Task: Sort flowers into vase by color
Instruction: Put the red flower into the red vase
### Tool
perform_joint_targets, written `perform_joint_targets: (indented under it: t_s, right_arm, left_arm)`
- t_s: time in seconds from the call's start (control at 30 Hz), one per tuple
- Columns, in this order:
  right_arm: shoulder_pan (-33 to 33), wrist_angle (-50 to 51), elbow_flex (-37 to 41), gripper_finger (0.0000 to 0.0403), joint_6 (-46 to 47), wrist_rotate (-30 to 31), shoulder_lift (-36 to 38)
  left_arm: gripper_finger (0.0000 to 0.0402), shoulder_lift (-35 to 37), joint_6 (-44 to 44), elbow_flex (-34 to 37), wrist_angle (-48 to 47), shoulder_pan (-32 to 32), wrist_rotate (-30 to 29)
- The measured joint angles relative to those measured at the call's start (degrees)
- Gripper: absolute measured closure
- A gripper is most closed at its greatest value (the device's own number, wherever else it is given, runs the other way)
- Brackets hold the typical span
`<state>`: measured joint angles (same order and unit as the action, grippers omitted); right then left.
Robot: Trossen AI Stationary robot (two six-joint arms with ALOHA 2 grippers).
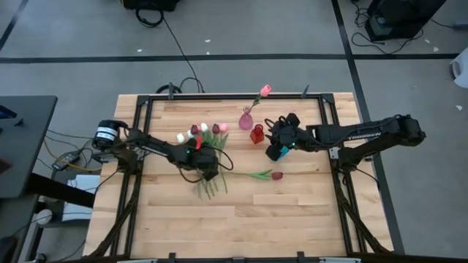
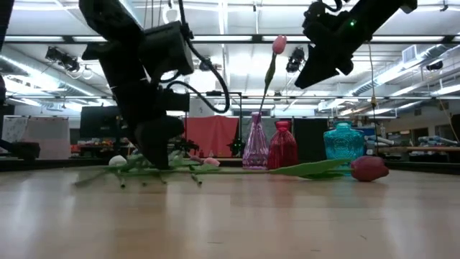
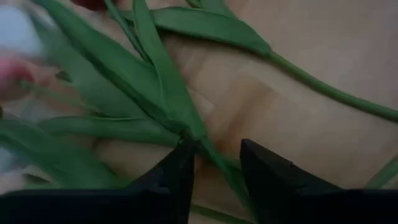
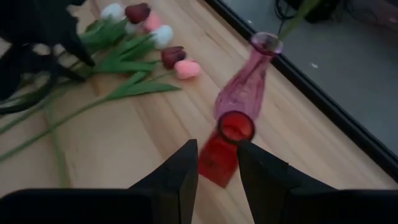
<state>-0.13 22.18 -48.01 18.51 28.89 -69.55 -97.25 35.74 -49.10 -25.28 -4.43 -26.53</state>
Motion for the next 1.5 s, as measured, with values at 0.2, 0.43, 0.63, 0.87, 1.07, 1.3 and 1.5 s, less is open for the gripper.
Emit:
perform_joint_targets:
  t_s: [0.2,0.43,0.63,0.87,1.07,1.3,1.5]
  right_arm:
    - [1.0,-2.1,0.0,0.0277,-0.3,0.0,-0.7]
    - [3.0,-0.9,-0.5,0.0277,3.8,-7.0,-0.8]
    - [7.3,-4.8,-0.5,0.0277,4.4,-9.2,-2.1]
    - [9.5,-17.8,-0.5,0.0277,1.7,-9.0,-6.4]
    - [9.2,-32.5,-0.5,0.0277,-2.6,-8.7,-12.9]
    - [8.9,-39.6,-0.5,0.0276,-6.4,-3.3,-14.5]
    - [9.1,-44.0,-0.5,0.0276,-10.4,-2.0,-13.0]
  left_arm:
    - [0.0381,1.0,-4.5,0.1,-2.2,-0.2,-0.6]
    - [0.0393,5.1,-8.5,0.6,-3.4,-0.9,-1.8]
    - [0.0395,14.1,-15.8,4.6,8.9,-1.7,-3.8]
    - [0.0396,21.6,-26.7,17.0,44.5,0.2,10.7]
    - [0.0396,20.6,-31.7,19.4,58.7,0.3,13.8]
    - [0.0395,20.1,-33.7,18.9,66.7,0.2,15.3]
    - [0.0395,19.9,-34.0,19.0,70.1,0.2,17.2]
